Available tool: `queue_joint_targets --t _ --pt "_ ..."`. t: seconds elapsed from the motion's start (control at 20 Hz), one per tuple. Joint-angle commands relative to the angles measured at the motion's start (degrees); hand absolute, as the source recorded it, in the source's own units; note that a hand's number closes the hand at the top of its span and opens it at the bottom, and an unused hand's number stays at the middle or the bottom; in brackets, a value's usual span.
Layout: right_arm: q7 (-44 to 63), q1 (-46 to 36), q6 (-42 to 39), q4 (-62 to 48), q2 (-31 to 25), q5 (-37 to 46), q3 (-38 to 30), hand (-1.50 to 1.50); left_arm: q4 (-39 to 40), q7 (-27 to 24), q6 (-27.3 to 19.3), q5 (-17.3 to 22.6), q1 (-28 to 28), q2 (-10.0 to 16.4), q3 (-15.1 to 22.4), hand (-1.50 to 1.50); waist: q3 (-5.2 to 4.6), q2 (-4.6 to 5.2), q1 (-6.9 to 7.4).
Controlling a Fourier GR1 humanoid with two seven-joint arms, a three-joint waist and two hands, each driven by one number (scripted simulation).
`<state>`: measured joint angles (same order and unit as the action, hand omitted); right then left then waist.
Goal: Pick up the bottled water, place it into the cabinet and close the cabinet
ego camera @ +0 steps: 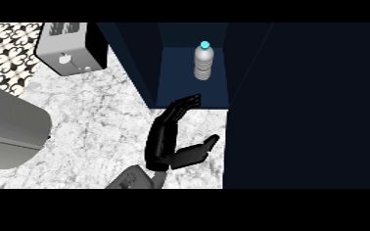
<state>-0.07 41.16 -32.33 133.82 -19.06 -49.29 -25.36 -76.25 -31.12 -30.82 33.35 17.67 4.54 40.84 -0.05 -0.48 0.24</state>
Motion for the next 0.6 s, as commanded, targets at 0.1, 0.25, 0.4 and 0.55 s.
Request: queue_joint_targets --t 0.1,0.25,0.4,0.55 --pt "2.6 3.3 -2.4 9.8 0.8 3.1 1.2 1.5 -12.6 -2.1 2.4 -2.0 -13.5 7.6 5.8 1.5 -0.02 -0.01 -0.11" --pt "2.4 6.8 -6.9 10.3 1.3 2.3 1.7 1.5 -17.5 1.1 2.8 -2.0 -12.7 13.0 2.6 1.5 0.01 0.02 -0.78" --pt "4.4 3.5 -3.7 11.7 -1.8 1.6 1.6 1.5 -18.9 -0.1 5.0 -1.8 -16.5 16.1 2.4 1.5 -0.06 0.24 -0.14" --pt "5.0 5.3 -9.6 11.5 -1.9 4.4 5.7 1.5 -22.7 0.1 6.7 -0.2 -20.3 20.8 0.4 1.5 -0.06 0.11 -0.12"
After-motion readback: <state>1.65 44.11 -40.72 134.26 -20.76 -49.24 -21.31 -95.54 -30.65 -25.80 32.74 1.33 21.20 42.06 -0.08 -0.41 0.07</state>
